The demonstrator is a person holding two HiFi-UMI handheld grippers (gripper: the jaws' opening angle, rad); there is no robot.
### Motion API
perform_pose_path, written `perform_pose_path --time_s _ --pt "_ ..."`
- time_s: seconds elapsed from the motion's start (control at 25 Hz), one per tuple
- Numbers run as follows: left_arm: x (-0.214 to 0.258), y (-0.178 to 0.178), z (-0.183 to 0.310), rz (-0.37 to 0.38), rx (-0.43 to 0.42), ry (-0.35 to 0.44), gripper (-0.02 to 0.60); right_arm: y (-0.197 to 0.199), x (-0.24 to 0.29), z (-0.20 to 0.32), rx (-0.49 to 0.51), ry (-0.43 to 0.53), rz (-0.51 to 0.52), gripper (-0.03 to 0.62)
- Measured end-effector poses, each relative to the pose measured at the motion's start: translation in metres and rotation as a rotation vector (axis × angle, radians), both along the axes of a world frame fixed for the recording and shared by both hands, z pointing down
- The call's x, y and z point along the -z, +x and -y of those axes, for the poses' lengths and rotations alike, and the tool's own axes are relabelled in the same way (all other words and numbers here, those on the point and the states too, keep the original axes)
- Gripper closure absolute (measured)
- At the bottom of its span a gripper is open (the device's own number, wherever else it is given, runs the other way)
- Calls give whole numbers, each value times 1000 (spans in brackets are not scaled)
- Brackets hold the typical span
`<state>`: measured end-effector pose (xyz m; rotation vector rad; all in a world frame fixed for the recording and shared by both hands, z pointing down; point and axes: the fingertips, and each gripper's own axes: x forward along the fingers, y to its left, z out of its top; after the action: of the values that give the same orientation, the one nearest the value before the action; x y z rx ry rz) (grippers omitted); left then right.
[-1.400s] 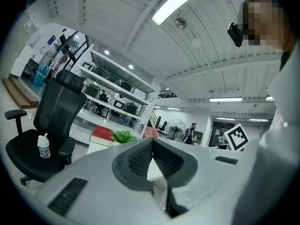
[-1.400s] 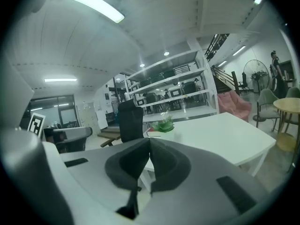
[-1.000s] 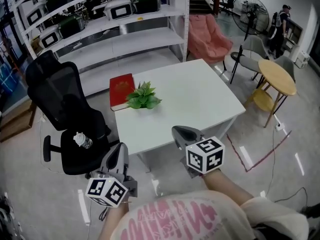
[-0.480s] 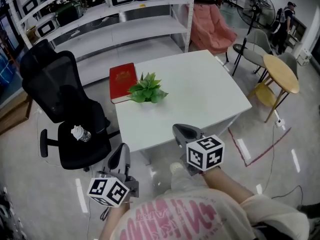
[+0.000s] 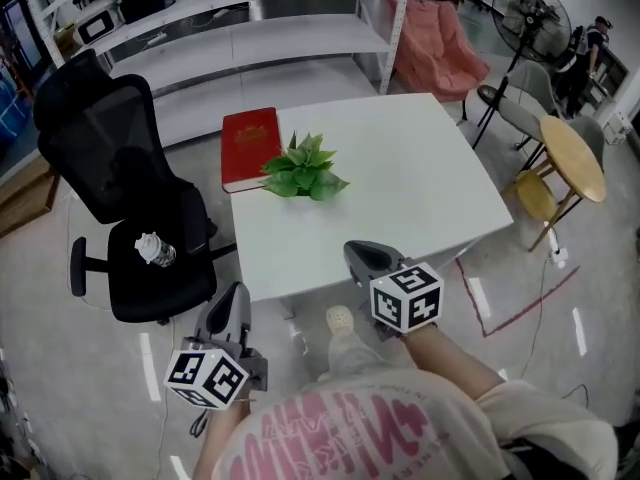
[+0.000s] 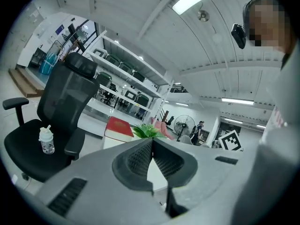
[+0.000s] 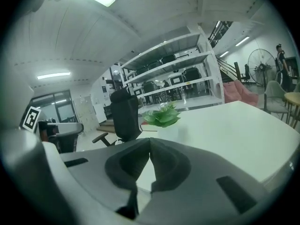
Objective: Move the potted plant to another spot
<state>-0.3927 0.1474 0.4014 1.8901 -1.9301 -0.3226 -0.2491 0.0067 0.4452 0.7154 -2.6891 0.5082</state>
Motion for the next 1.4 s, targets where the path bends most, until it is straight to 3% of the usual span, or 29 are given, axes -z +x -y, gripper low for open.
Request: perform_pose_path --time_s 0.36,0.68,0.84,1.0,1.08,1.4 --pt "-14 -10 19 10 61 -50 578 -24 -23 33 132 121 -79 586" --pt "-25 -39 36 -7 164 -107 578 -48 -43 74 187 69 -50 585" --pt "-33 -46 49 -16 186 -133 579 -60 -57 92 232 38 -49 455" --pt "-42 -51 56 -29 199 -162 580 -74 -64 102 269 35 -40 260" --pt "-44 -54 60 -32 206 -168 578 -82 -64 110 264 45 -27 192" --pt "-47 -67 72 -33 231 -177 578 -110 -65 121 302 126 -30 110"
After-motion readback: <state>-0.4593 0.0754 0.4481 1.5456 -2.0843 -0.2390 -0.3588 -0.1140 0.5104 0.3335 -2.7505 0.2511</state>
